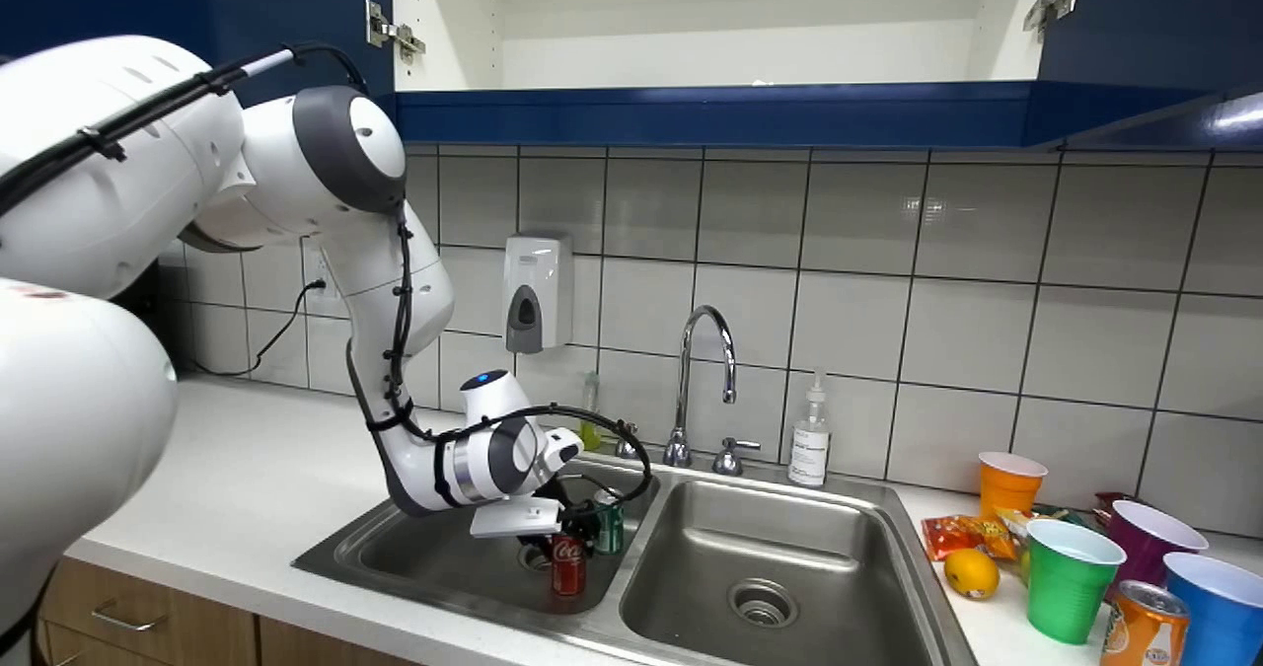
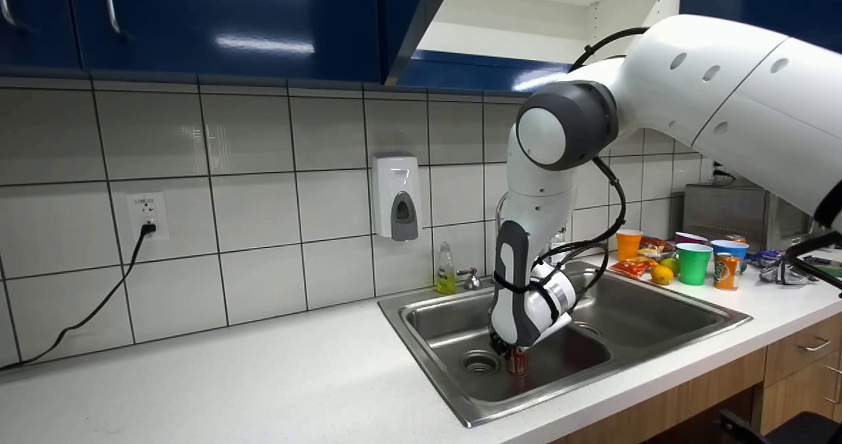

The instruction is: Move the Cola can to the open cabinet

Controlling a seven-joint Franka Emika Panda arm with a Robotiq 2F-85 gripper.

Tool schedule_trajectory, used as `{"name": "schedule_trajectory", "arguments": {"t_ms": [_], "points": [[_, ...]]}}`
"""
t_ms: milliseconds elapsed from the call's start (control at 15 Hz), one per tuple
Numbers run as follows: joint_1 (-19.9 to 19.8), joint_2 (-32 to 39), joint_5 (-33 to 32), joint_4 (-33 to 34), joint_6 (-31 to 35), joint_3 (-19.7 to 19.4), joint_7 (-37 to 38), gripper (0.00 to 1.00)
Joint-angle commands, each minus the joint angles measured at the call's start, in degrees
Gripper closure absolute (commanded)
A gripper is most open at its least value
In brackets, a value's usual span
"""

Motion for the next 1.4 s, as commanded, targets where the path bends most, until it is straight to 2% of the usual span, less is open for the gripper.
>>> {"name": "schedule_trajectory", "arguments": {"t_ms": [0,67,333,1333], "points": [[0.90,1.00,0.71,1.10,-0.24,-0.83,1.24,0.55],[0.92,1.03,0.71,1.16,-0.23,-0.83,1.28,0.59],[0.76,0.95,0.65,1.04,-0.38,-0.72,1.20,0.59],[-4.30,-4.74,-2.74,-1.61,-3.91,3.08,-3.05,0.59]]}}
